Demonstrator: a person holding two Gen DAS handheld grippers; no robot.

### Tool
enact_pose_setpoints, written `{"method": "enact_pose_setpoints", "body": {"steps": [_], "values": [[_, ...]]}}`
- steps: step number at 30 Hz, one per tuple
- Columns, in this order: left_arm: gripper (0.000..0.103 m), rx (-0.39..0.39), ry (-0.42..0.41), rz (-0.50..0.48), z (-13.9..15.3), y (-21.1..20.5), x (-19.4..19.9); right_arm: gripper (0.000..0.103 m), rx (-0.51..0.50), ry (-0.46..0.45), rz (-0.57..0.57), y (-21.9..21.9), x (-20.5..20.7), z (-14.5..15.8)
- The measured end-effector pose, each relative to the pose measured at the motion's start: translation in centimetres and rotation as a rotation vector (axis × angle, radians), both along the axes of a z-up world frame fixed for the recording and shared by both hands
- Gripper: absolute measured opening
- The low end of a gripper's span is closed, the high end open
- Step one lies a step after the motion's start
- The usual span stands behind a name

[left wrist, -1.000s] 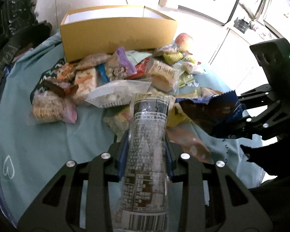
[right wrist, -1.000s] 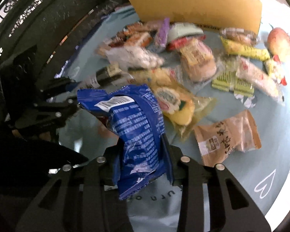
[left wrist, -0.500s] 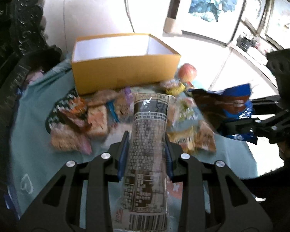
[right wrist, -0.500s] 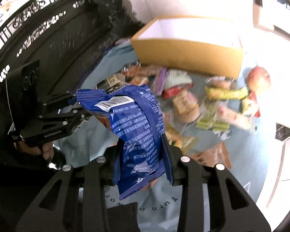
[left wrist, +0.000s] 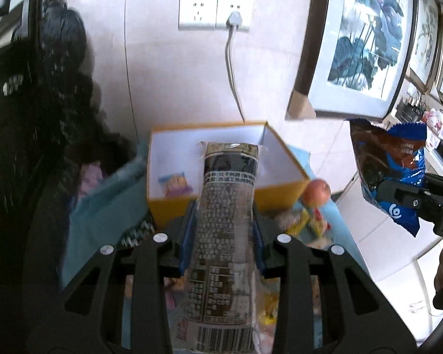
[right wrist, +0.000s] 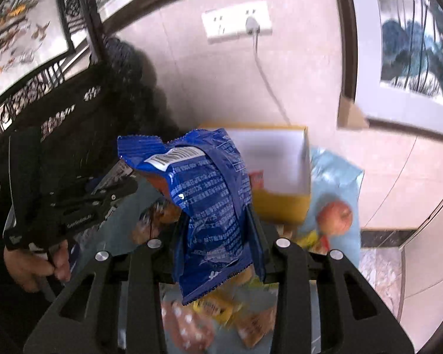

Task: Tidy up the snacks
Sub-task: 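Carry the clear pack with the left gripper while the right gripper carries the blue bag toward the box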

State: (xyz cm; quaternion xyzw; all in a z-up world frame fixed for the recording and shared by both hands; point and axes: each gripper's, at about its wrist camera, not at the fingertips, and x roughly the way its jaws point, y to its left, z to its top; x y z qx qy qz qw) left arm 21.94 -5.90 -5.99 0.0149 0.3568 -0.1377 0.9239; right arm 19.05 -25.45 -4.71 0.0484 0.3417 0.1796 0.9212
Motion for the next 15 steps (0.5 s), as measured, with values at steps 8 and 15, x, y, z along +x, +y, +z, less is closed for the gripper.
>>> {"method": "enact_pose_setpoints", "body": {"steps": [8, 15], "values": [[0.034, 0.001, -0.02, 0.02, 1.9, -1.0, 2.6, 0.037, -0.024, -0.036, -0.018, -0.4, 2.1, 1.6], [0.034, 0.007, -0.001, 0.035, 0.6, -0.7, 4.4, 0.037, -0.033, -0.014, -0.024, -0.3, 4.0, 0.6]]}}
